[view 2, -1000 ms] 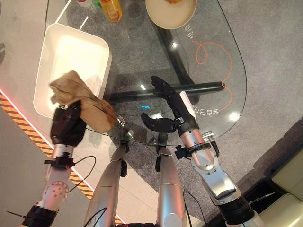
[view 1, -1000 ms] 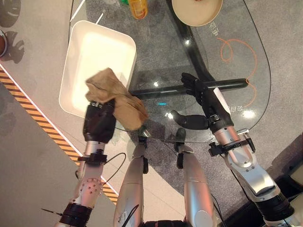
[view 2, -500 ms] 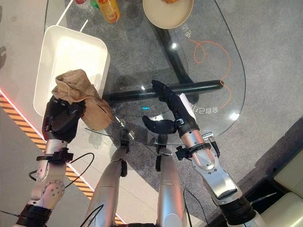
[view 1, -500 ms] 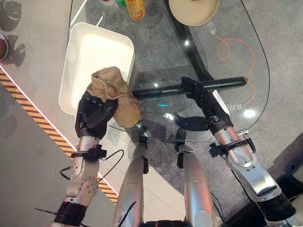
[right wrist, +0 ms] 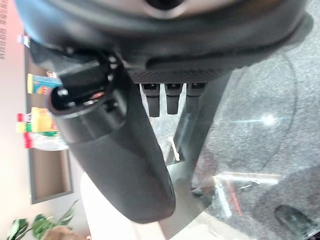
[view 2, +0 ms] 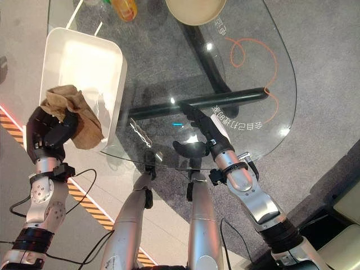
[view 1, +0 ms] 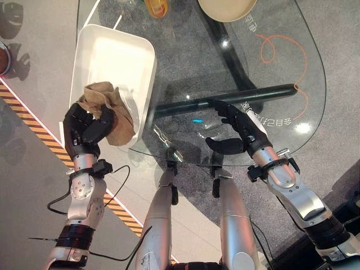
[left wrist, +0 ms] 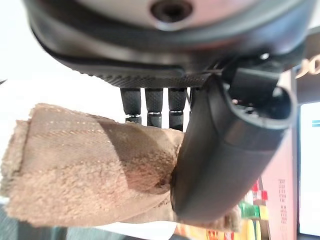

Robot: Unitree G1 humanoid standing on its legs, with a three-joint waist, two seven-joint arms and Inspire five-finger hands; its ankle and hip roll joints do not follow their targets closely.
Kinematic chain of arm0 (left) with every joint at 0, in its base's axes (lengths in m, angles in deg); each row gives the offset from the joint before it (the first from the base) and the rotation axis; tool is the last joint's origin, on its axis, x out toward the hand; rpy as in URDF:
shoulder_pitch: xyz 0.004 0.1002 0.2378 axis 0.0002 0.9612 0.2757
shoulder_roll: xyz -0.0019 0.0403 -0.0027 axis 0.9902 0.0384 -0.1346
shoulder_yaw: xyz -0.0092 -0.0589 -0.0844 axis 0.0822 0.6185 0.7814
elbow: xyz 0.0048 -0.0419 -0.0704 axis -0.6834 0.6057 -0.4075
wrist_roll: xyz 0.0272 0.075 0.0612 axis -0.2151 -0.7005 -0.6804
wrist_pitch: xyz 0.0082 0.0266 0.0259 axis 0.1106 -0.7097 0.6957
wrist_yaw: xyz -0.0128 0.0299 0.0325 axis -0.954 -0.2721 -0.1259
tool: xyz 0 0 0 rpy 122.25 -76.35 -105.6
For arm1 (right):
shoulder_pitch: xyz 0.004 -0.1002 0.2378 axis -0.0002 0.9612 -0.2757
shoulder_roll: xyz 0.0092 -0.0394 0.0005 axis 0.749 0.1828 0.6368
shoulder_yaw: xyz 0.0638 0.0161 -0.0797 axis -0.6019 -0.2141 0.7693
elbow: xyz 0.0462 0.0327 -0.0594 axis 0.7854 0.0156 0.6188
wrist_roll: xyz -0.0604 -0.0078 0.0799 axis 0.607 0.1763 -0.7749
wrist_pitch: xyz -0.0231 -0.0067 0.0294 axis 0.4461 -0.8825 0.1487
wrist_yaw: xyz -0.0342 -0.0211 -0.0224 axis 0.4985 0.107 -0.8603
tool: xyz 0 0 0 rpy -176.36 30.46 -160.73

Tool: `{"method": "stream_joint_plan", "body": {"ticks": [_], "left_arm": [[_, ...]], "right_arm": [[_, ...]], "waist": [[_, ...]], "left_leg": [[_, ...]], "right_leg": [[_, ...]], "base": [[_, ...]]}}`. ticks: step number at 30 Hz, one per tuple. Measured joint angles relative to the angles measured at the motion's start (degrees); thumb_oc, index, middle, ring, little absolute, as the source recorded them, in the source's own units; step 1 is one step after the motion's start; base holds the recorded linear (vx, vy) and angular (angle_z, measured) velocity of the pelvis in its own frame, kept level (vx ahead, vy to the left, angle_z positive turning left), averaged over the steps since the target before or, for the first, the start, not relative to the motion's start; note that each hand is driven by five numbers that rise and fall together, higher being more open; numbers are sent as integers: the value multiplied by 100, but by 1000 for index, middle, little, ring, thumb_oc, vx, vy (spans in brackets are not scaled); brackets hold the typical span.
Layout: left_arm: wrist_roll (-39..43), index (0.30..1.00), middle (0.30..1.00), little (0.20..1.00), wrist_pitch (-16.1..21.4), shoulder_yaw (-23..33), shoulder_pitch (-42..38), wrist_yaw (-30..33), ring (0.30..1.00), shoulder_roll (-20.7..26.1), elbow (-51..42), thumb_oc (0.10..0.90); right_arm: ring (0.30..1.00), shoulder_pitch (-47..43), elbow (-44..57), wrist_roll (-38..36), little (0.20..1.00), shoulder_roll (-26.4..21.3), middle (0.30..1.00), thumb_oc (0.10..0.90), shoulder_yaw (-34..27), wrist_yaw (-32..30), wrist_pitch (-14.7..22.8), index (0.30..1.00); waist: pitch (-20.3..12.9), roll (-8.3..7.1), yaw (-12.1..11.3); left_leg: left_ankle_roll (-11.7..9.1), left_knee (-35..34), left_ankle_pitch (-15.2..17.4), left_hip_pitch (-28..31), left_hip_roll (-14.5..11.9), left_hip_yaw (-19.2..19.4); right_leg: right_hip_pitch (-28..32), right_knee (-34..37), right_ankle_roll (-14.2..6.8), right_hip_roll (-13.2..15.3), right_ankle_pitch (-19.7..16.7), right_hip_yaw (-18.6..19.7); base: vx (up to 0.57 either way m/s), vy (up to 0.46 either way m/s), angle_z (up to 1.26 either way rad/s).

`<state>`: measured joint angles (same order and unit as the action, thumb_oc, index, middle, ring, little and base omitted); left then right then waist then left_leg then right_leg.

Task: Wipe the table with a cloth and put it in the basket.

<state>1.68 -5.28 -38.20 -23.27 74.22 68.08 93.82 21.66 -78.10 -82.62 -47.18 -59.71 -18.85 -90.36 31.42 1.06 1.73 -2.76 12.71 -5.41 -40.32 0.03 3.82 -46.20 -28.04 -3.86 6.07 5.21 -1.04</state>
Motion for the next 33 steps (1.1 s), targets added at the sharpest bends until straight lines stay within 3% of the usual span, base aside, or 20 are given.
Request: {"method": "stream_joint_plan", "body": {"ticks": [12, 19, 33], "left_arm": [[-365, 300, 300, 200, -39, -4, -605, 387, 300, 155, 319, 100], [-941, 300, 300, 200, -217, -323, -1223, 595, 300, 234, 1006, 100], [-2071, 300, 300, 200, -497, -663, -2003, 1861, 300, 481, 1898, 100]], "right_arm": [[900, -649, -36, -247, 900, -13, 900, 800, 222, -122, -369, 900], [900, -1065, -437, -472, 900, -14, 900, 800, 641, -121, -583, 900], [900, -1586, -481, -744, 900, -257, 900, 800, 878, -229, -667, 900]], "waist": [[0, 6, 9], [0, 6, 25], [-1, 8, 143]], "left_leg": [[-5, 90, -4, -346, 3, 1], [-4, 125, -2, -507, 13, 16], [-5, 264, 4, -901, 23, 57]], "right_leg": [[-343, -74, 17, 5, -14, 6], [-497, -80, 19, 15, -21, 19], [-910, -222, 23, 14, -37, 88]], "base": [[1, 60, 0], [11, 75, 0], [21, 61, -1]]}}
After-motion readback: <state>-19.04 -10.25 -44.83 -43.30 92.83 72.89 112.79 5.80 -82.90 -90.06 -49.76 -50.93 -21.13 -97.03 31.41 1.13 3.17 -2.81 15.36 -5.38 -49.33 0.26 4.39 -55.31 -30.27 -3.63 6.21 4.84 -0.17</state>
